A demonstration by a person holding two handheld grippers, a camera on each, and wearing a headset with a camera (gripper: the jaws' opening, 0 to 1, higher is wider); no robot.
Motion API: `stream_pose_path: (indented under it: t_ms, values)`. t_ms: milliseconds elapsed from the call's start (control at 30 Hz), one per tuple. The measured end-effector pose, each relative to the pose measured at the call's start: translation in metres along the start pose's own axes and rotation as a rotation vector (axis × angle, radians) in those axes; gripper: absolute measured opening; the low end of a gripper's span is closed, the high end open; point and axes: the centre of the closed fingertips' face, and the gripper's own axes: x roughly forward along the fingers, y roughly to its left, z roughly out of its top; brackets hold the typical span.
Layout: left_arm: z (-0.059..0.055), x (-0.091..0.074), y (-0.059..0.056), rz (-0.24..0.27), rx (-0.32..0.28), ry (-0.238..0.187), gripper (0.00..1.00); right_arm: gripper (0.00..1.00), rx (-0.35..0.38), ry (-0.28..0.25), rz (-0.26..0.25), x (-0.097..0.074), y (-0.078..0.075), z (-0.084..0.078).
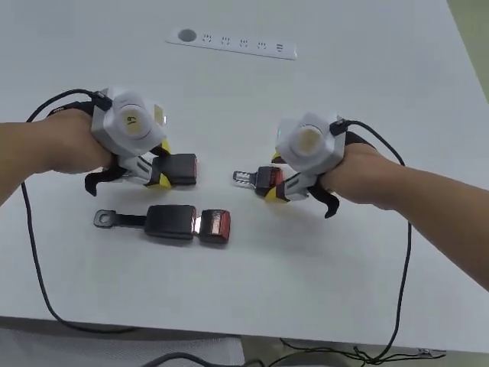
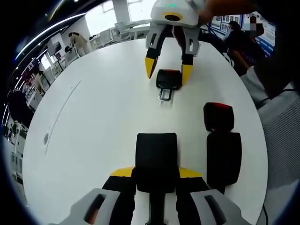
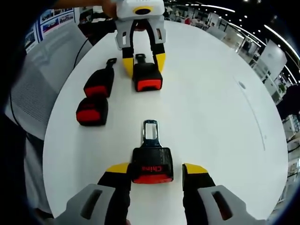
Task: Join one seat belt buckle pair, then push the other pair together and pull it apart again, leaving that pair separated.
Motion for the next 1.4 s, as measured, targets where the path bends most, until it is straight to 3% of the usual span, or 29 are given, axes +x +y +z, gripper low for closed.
stream_pose_path:
  t_ms: [167,300,433,467,600,667,700,833,900,967,1000,1067,1200,1400]
  values:
    - [-0.004,0.001,0.001,-0.009,-0.015,0.004,0.36,0.45,-0.026,-0.011,-0.048,-0.001,-0.003,-0.001]
    - [-0.004,-0.001,0.003,0.003,-0.02,0.005,0.37,0.52,0.001,-0.038,-0.089,-0.007,-0.003,0.002]
    - [0.009,-0.013,0.011,0.05,-0.131,-0.081,0.39,0.54,0.045,-0.064,-0.116,-0.014,-0.001,0.004]
    - [0.011,-0.017,0.01,0.056,-0.125,-0.08,0.4,0.54,0.06,-0.077,-0.121,-0.018,0.001,0.006]
    - [0.014,-0.036,0.002,0.097,-0.14,-0.116,0.42,0.58,0.158,-0.128,-0.142,-0.034,0.015,0.009]
    - [0.01,-0.044,0.001,0.123,-0.18,-0.157,0.43,0.6,0.2,-0.145,-0.142,-0.037,0.026,0.008]
    - [0.01,-0.049,-0.005,0.13,-0.217,-0.17,0.44,0.62,0.217,-0.154,-0.146,-0.038,0.031,0.007]
    - [-0.001,-0.062,-0.02,0.147,-0.233,-0.182,0.53,0.65,0.233,-0.175,-0.151,-0.043,0.05,0.006]
    - [-0.004,-0.073,-0.034,0.18,-0.274,-0.19,0.58,0.65,0.239,-0.182,-0.158,-0.044,0.059,0.007]
    - [-0.01,-0.08,-0.031,0.255,-0.287,-0.204,0.75,0.67,0.239,-0.187,-0.169,-0.048,0.069,0.011]
    - [-0.018,-0.084,-0.034,0.252,-0.297,-0.212,0.8,0.69,0.235,-0.198,-0.179,-0.048,0.072,0.014]
    - [-0.022,-0.087,-0.048,0.25,-0.337,-0.211,0.81,0.72,0.233,-0.215,-0.19,-0.049,0.077,0.02]
    - [-0.038,-0.097,-0.061,0.277,-0.366,-0.198,0.83,0.77,0.242,-0.237,-0.208,-0.053,0.085,0.026]
    - [-0.058,-0.107,-0.076,0.3,-0.439,-0.178,0.88,0.85,0.307,-0.259,-0.233,-0.064,0.09,0.015]
